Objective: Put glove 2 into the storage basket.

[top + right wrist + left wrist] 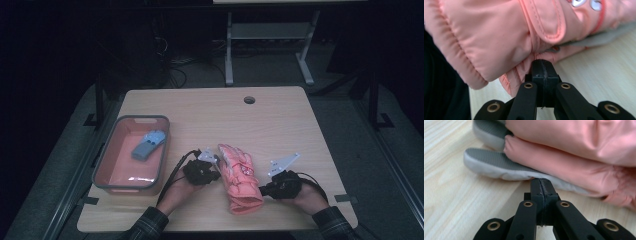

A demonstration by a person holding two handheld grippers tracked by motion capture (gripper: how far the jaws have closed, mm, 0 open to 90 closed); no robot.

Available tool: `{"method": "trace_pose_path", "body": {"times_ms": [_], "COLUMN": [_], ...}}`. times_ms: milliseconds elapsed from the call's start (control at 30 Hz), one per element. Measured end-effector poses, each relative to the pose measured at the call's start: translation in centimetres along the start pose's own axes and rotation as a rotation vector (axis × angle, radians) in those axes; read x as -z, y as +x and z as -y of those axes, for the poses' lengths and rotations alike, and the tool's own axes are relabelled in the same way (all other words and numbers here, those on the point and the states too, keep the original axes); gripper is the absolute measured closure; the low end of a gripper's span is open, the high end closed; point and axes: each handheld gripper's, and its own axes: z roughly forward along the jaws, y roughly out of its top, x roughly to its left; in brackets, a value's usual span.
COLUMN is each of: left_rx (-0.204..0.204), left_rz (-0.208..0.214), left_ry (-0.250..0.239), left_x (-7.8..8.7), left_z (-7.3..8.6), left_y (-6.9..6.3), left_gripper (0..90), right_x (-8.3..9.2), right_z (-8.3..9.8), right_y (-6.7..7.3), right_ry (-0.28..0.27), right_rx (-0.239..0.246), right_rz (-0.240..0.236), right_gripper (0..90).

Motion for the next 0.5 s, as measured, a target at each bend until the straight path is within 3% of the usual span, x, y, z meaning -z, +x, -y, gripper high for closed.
{"method": "trace_pose_path", "body": {"times_ms": [133,200,333,500], "left_rx": [0.001,0.009,0.024,0.031], "left_rz": [0.009,0.018,0.028,0.035], "left_ry": [-0.003,-0.015,-0.032,-0.04], "left_x": [-0.3,-0.5,-0.8,-1.0], "left_z": [-0.5,-0.7,-1.1,-1.4], "left_y": [0.6,0.8,1.2,1.2], "left_gripper": [89.4,89.4,89.4,89.4], "right_x": [-0.6,-1.0,-1.6,-3.0], "right_z": [-0.3,-0.4,-1.0,-1.9], "right_y": [0.8,1.0,1.8,2.7], "right_ry": [-0.004,-0.005,-0.008,-0.008], "right_rx": [-0.002,0.023,0.013,0.045], "right_rz": [-0.016,-0.017,-0.032,-0.056], "right_gripper": [89.8,89.9,89.9,89.9]}}
